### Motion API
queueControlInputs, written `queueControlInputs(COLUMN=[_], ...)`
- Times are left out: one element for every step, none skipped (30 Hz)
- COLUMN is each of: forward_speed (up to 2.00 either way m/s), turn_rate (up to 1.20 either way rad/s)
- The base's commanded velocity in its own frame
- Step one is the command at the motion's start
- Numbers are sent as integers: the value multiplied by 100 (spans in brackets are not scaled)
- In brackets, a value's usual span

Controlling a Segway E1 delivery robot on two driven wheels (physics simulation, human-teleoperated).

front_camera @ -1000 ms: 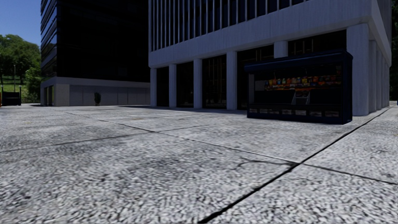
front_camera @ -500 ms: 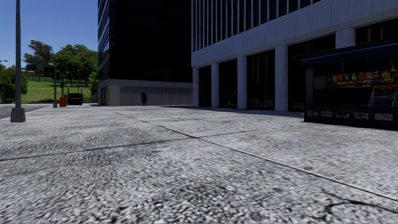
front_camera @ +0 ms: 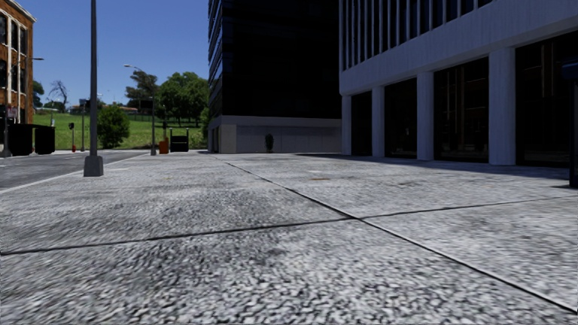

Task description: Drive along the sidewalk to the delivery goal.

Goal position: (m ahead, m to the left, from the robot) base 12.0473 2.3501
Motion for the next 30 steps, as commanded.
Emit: queueControlInputs(forward_speed=[200,200,200,200,200,200,200,200,200,200,200,200,200,200,200,200,200,200,200,200,200,200,200,200,200,200,200,200,200,200], turn_rate=[0,0,0,0,0,0,0,0,0,0,0,0,0,0,0,0,0,0,0,0,0,0,0,0,12,12,17,18,22,26])
